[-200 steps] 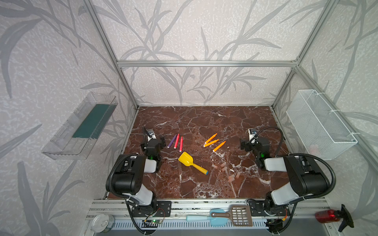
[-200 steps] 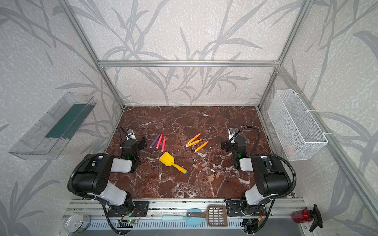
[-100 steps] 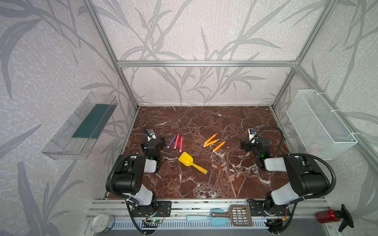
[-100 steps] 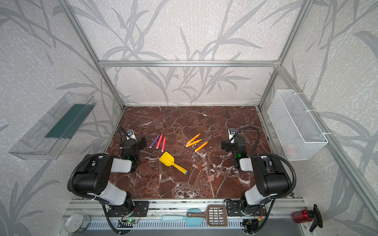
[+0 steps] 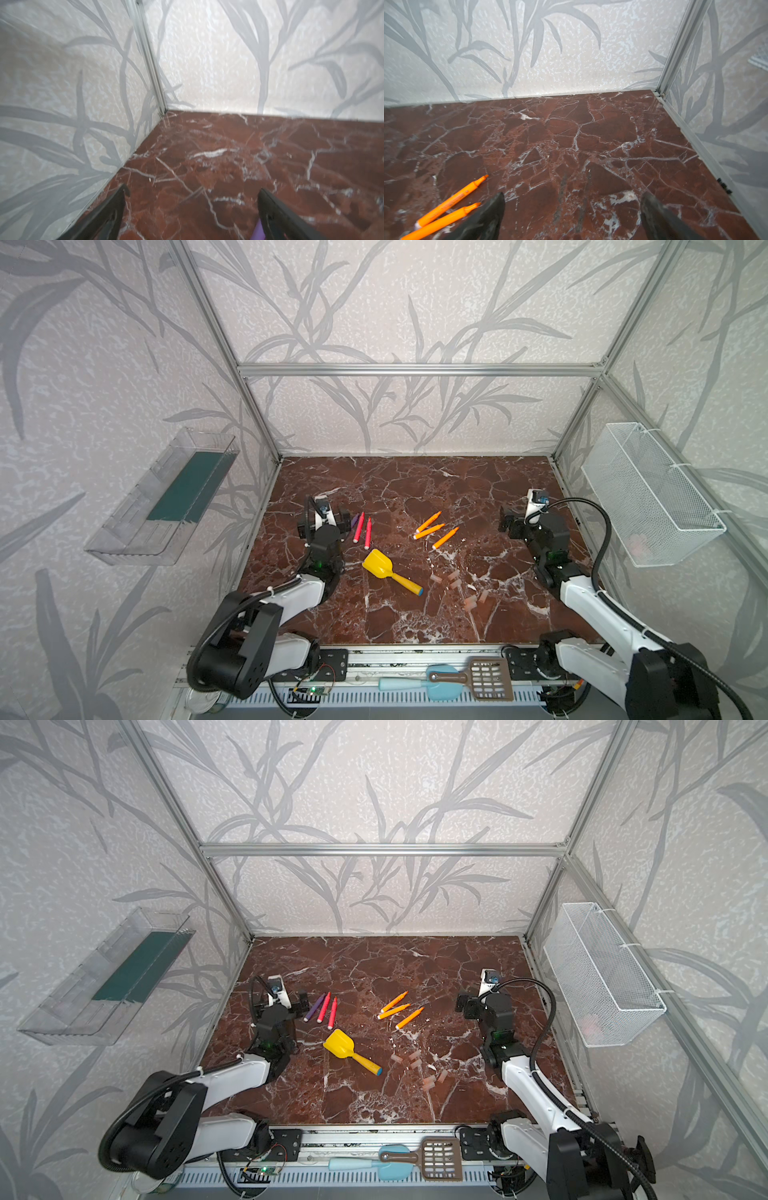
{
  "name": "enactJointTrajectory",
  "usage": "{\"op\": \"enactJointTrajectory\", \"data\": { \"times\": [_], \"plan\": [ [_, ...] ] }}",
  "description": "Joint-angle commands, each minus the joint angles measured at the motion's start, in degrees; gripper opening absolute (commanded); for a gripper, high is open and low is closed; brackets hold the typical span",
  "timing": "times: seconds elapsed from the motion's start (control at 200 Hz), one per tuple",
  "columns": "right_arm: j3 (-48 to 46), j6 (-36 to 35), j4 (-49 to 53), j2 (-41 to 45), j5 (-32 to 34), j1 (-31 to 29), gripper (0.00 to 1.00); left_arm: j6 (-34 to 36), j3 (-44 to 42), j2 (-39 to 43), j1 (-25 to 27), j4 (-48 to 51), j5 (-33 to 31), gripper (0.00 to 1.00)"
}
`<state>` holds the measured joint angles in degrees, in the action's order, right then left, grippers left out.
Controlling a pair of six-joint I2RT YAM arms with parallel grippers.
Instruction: Insert the pens into the pen caps
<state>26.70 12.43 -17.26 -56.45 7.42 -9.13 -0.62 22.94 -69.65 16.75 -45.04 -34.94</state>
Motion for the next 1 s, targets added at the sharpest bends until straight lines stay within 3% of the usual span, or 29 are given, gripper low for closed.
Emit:
{"op": "enactJointTrajectory", "data": {
  "times": [0.0, 0.05, 0.09, 0.22, 0.3, 0.51, 0.725, 0.8, 0.865, 0.995],
  "plan": [
    [-0.3, 15.7, 13.3, 6.5, -2.5, 0.0, 0.99, -13.5, 3.8, 8.5, -0.4, 22.8, -1.9, 0.99],
    [-0.8, 16.7, 13.8, 9.1, -5.1, 0.1, 0.99, -18.3, 5.9, 13.6, -0.7, 33.0, 2.7, 0.99],
    [-0.7, 17.2, 14.7, 11.1, -7.5, 0.2, 0.99, -17.8, 7.0, 17.5, -0.7, 38.2, 8.6, 0.99],
    [-1.8, 20.5, 13.6, 16.3, -11.8, 0.3, 0.99, -23.7, 3.3, 30.2, -1.1, 43.3, 17.7, 0.99],
    [-2.3, 23.5, 13.3, 17.5, -12.1, 0.6, 0.99, -23.4, 3.4, 38.4, -2.0, 47.0, 26.1, 0.99],
    [1.6, 23.6, 18.5, 15.2, -14.7, 2.0, 0.99, -31.8, 11.2, 49.9, -2.0, 65.5, 18.4, 0.99],
    [1.2, 23.6, 17.7, 12.8, -23.2, 2.0, 0.99, -32.2, 11.8, 49.6, -2.0, 68.1, 25.1, 0.99],
    [0.1, 22.9, 18.8, 13.7, -21.9, 2.0, 0.98, -32.8, 12.1, 47.0, -2.0, 69.8, 29.3, 0.93],
    [-1.0, 22.6, 19.1, 14.7, -19.7, 2.0, 0.95, -33.6, 12.2, 45.0, -2.1, 71.6, 31.2, 0.98],
    [-3.1, 21.5, 17.0, 14.6, -13.6, 2.0, 0.94, -39.6, 15.3, 36.4, -2.1, 80.3, 25.9, 0.99]
  ]
}}
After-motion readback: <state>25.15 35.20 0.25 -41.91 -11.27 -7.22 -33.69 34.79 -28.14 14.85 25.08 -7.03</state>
